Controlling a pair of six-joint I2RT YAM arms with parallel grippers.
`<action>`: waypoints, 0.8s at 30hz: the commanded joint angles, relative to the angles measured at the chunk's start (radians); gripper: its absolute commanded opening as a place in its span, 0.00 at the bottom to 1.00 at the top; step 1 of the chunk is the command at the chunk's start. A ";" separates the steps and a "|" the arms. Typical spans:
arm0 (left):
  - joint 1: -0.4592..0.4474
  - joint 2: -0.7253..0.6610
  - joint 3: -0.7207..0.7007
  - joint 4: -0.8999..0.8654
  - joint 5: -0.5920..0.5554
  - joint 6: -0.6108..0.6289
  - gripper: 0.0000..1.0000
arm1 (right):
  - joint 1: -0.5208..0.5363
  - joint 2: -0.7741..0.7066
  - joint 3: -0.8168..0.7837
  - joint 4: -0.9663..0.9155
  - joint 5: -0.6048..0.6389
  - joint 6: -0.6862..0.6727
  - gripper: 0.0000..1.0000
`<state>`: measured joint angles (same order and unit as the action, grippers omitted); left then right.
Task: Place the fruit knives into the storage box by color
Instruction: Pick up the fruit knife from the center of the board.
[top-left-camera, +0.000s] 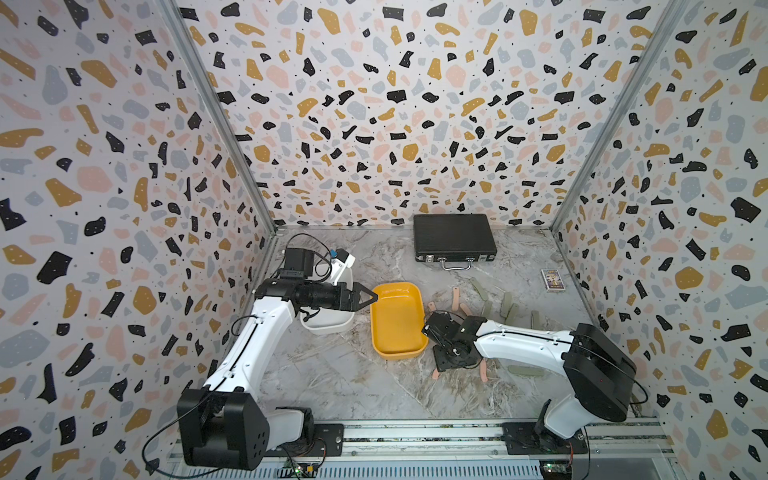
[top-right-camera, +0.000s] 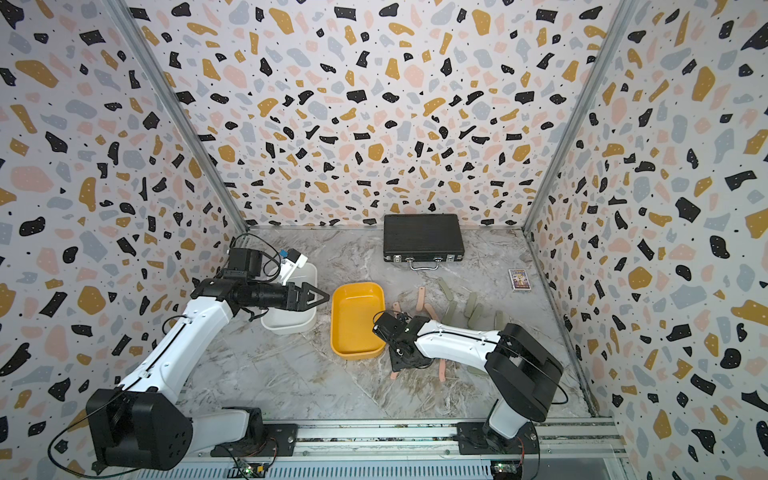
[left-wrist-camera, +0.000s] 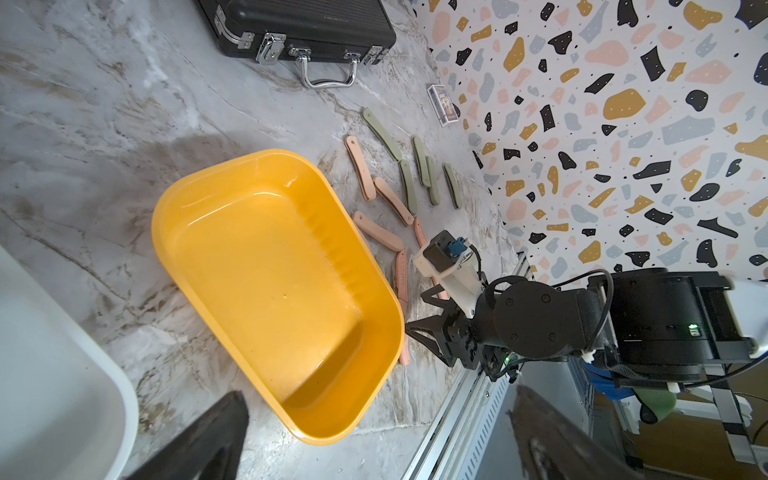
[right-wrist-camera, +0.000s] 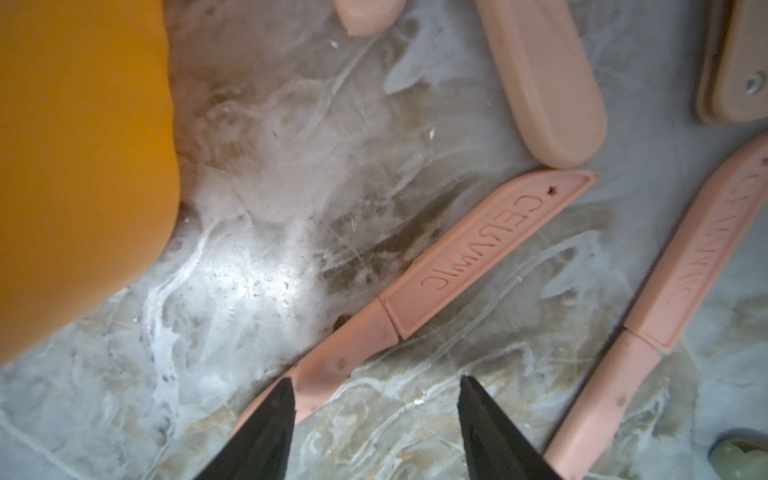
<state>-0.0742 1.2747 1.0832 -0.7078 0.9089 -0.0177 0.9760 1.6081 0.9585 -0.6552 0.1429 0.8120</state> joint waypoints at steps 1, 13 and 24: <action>-0.004 0.003 -0.006 0.010 0.022 0.019 0.99 | 0.007 0.014 0.044 -0.033 0.011 0.015 0.65; -0.003 0.005 -0.002 0.002 0.021 0.021 0.99 | 0.015 0.045 0.019 -0.047 0.004 0.014 0.65; -0.010 0.015 0.004 -0.006 0.004 0.019 0.99 | 0.015 -0.081 -0.084 -0.055 0.001 0.037 0.65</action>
<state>-0.0761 1.2800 1.0832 -0.7101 0.9077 -0.0143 0.9867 1.5864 0.8928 -0.6704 0.1406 0.8284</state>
